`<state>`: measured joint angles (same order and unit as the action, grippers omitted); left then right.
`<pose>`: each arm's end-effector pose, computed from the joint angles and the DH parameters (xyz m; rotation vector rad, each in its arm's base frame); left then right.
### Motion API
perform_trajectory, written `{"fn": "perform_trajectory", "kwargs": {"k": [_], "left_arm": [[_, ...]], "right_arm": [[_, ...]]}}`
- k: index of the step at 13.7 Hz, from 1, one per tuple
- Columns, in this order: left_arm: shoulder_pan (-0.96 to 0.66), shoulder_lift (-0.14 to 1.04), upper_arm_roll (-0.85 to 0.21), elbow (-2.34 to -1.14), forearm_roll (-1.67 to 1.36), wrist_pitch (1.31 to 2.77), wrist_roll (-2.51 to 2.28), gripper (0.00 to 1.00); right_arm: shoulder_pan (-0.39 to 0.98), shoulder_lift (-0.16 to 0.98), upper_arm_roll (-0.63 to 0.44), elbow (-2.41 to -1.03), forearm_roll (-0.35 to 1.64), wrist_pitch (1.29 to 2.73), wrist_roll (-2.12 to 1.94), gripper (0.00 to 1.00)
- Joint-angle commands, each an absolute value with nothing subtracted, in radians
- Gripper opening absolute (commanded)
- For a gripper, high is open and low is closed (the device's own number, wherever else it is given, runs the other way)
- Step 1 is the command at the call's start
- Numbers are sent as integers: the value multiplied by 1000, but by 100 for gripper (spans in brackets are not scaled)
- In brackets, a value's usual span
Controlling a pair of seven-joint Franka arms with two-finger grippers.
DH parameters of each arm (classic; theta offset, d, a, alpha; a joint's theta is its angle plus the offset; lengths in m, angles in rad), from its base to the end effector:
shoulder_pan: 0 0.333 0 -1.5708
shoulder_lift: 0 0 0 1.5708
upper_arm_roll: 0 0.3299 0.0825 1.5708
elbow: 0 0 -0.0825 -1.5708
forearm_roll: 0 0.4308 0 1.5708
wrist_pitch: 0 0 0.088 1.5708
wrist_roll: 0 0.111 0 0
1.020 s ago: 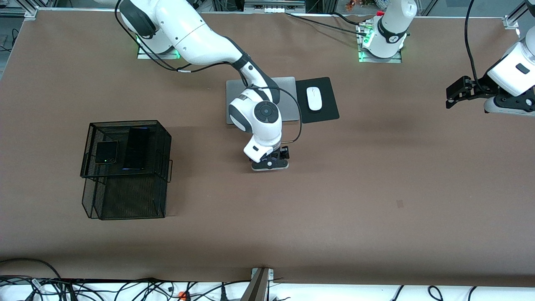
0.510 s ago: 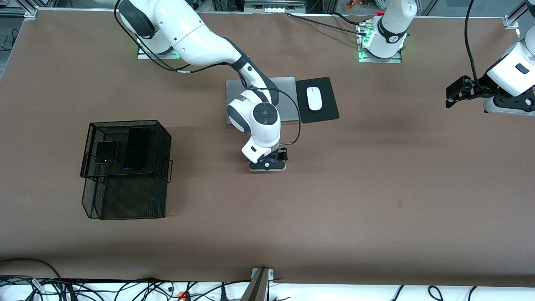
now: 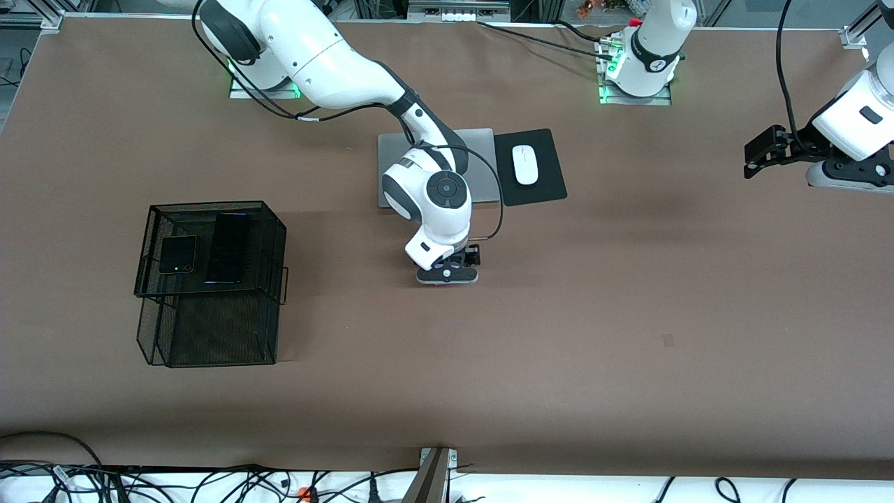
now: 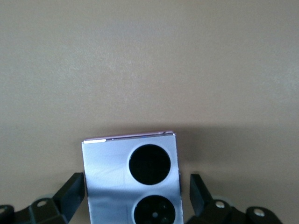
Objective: Place phones with both arms
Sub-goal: 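Grasp the white flip phone beside the laptop with the right gripper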
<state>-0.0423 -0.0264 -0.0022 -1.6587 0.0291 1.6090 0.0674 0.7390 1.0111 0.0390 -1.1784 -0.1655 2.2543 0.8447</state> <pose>0.5938 -0.0233 0.6079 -3.1075 0.1763 0.0368 0.5920 0.5637 0.1511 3.1155 0.0223 0.1828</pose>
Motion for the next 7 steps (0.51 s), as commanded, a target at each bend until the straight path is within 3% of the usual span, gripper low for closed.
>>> {"fn": "perform_trajectory", "kwargs": {"k": [1, 3, 4, 6, 7], "left_arm": [[-46, -29, 2, -1647, 26, 1591, 89, 100], [-45, -29, 2, -1647, 26, 1591, 90, 100], [-44, -29, 3, -1647, 26, 1589, 91, 100], [-46, -29, 2, -1647, 26, 1589, 91, 100], [-46, -29, 2, -1647, 26, 1589, 89, 100]], "right_arm": [[741, 1022, 46, -1180, -172, 2250, 864, 100], [739, 1020, 46, -1180, -172, 2249, 862, 100], [738, 1019, 45, -1180, -172, 2246, 861, 80], [738, 1016, 44, -1178, -173, 2241, 856, 15], [736, 1014, 44, -1177, -173, 2240, 853, 0]]}}
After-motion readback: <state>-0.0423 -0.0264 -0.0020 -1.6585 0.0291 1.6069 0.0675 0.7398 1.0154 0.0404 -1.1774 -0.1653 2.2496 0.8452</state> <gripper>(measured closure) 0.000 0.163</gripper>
